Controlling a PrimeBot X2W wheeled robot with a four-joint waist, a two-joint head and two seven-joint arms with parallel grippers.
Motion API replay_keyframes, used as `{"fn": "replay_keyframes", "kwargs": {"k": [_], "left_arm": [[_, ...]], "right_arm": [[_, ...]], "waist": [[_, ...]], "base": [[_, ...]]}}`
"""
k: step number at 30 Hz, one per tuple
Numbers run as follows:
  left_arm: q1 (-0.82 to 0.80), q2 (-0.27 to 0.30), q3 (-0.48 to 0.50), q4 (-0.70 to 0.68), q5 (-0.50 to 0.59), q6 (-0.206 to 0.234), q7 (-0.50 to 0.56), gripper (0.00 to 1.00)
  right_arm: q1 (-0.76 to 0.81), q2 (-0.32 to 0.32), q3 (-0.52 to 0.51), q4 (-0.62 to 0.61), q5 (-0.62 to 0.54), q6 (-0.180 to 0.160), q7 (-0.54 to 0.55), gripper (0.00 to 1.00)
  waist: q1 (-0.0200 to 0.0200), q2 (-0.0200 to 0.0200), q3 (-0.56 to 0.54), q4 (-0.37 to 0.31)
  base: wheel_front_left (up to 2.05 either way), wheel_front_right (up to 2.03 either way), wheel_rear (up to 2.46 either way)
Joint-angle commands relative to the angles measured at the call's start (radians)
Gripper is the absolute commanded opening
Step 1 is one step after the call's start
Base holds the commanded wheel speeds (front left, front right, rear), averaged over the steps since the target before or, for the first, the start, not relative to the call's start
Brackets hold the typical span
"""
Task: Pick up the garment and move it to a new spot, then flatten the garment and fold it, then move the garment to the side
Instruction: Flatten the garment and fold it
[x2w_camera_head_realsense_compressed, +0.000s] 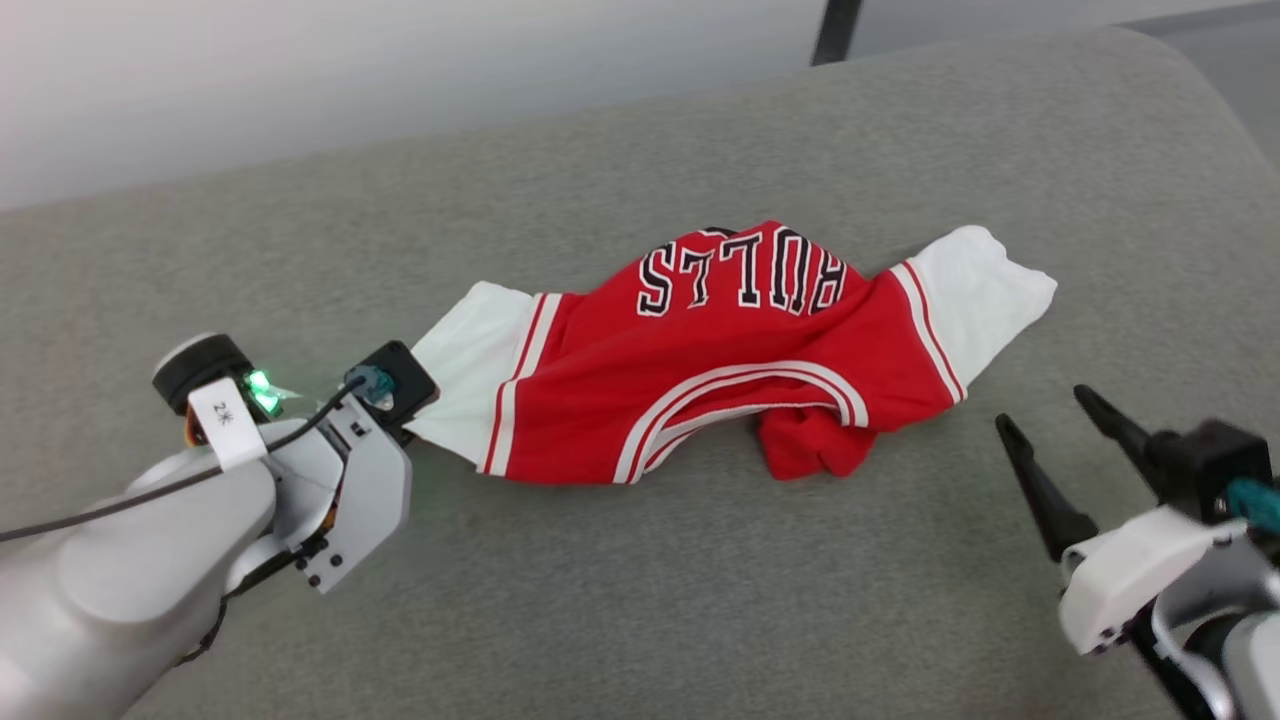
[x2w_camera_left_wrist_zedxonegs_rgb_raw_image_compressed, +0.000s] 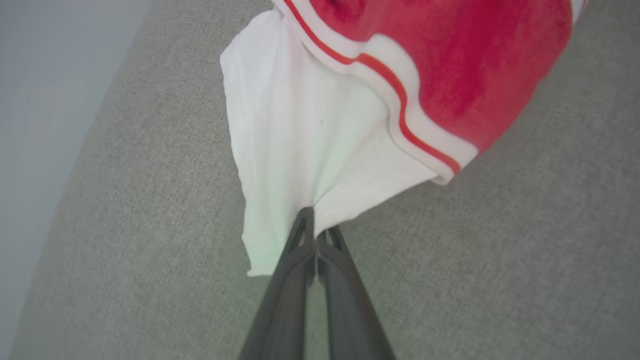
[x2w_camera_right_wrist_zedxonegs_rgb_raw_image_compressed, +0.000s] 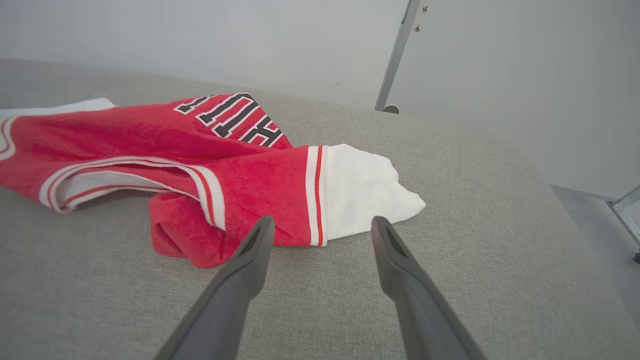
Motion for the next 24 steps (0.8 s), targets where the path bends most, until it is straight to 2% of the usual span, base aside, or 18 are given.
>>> {"fn": "replay_keyframes", "kwargs": {"k": [1,6,11,16,24], "left_arm": [[0.006,0.006,0.0,-0.005,0.007,0.003,0.004,0.0],[-0.02,0.002,0.001,-0.043,0.0,0.003,-0.002,0.0],[-0.048,-0.02,0.001,-0.061,0.011,0.003,-0.007,0.0],[-0.079,-0.024,0.001,-0.075,0.022,0.003,-0.011,0.0],[-0.119,-0.026,0.001,-0.1,0.037,0.003,-0.007,0.0]], "right_arm": [[-0.022,-0.02,0.01,0.004,0.004,-0.002,0.02,1.0],[-0.12,-0.177,0.119,0.052,0.083,-0.002,0.206,1.0],[-0.266,-0.281,0.197,0.137,0.165,-0.002,0.374,1.0],[-0.415,-0.341,0.292,0.21,0.181,-0.002,0.393,1.0],[-0.575,-0.427,0.545,0.316,0.284,-0.002,0.394,1.0]], "waist": [[0.0,0.0,-0.005,0.029],[0.0,0.0,0.022,0.07],[0.0,0.0,0.069,0.094],[0.0,0.0,0.124,0.11],[0.0,0.0,0.193,0.137]], "base": [[0.0,0.0,0.0],[0.0,0.0,0.0],[0.0,0.0,0.0],[0.0,0.0,0.0],[0.0,0.0,0.0]]}}
